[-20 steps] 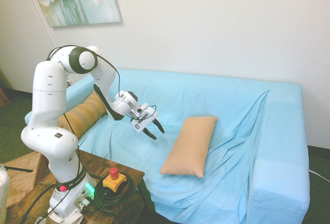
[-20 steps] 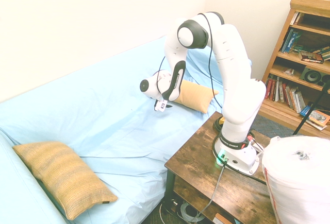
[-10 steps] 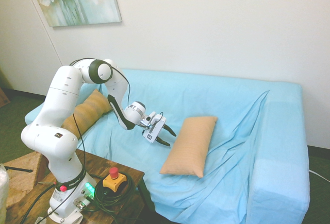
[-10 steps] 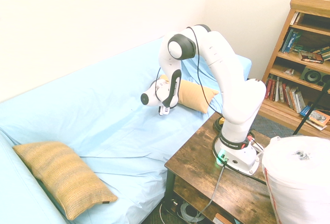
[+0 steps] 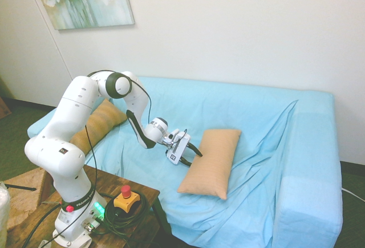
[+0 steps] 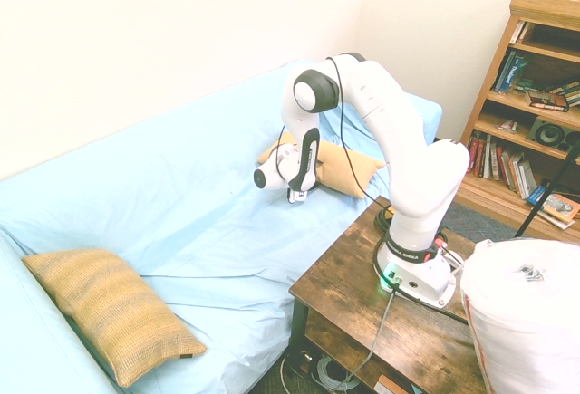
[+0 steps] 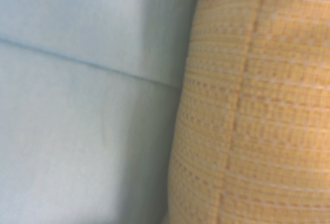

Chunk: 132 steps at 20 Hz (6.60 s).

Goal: Move the pillow to side

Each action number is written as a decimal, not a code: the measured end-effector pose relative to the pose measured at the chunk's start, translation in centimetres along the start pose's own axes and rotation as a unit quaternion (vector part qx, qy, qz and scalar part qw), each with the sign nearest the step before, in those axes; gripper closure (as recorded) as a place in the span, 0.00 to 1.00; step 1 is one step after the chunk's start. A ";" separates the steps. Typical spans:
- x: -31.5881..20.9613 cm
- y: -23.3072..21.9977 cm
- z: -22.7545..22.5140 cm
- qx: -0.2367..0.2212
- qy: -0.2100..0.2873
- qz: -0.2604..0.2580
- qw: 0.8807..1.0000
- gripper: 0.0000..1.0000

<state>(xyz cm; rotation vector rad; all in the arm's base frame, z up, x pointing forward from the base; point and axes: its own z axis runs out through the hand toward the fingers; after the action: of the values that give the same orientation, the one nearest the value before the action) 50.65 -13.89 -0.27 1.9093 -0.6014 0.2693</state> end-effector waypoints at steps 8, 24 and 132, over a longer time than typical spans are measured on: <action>-0.2 0.3 1.6 0.000 0.007 -0.008 1.000 1.00; 2.4 1.0 3.0 0.081 0.028 0.102 0.991 1.00; 21.8 18.9 -4.0 0.475 -0.263 0.218 0.811 0.00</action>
<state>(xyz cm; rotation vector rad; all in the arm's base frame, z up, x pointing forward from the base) 59.51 -22.27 26.17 2.8256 -1.4988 0.3763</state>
